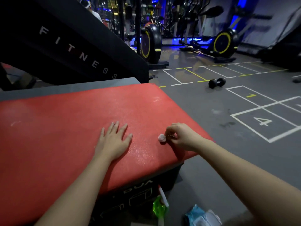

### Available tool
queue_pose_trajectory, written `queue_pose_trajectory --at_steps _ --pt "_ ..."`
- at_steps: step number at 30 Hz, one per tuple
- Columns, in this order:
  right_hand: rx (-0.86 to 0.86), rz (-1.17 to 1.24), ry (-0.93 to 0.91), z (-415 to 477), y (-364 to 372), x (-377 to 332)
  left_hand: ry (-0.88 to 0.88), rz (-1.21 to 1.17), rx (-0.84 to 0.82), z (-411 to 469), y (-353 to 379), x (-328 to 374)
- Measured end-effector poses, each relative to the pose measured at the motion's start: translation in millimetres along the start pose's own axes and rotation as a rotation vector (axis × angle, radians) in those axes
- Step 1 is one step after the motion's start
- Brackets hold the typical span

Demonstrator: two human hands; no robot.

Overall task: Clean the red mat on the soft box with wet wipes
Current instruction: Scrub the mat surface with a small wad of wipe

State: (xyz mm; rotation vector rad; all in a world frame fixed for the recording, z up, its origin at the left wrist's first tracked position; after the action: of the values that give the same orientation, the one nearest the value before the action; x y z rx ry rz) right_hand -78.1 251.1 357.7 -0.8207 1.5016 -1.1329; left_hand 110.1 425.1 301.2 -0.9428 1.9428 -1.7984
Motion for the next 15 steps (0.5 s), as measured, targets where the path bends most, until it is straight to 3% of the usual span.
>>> queue_pose_trajectory --at_steps 3,10,15 --pt "0.02 0.0 -0.02 -17 5 -7 0.003 0.003 -0.012 -4 0 -2" --pt "-0.117 0.004 -0.035 -81 8 1 -0.001 0.006 -0.015 -5 3 -2" --pt "0.09 -0.099 -0.008 -58 0 17 0.002 0.017 -0.006 -6 2 -1"
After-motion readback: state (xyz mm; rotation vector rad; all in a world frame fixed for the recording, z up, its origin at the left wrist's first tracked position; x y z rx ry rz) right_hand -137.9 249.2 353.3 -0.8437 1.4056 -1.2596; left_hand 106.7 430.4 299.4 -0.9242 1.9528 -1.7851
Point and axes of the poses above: each hand's wrist, its own z-axis towards the middle knuckle, its own y-axis out of the palm, x = y × z, the point moved 6 cm from there along z, towards the middle knuckle, and after that the axes turned 9 degrees about -x, right-handed, at the moved point
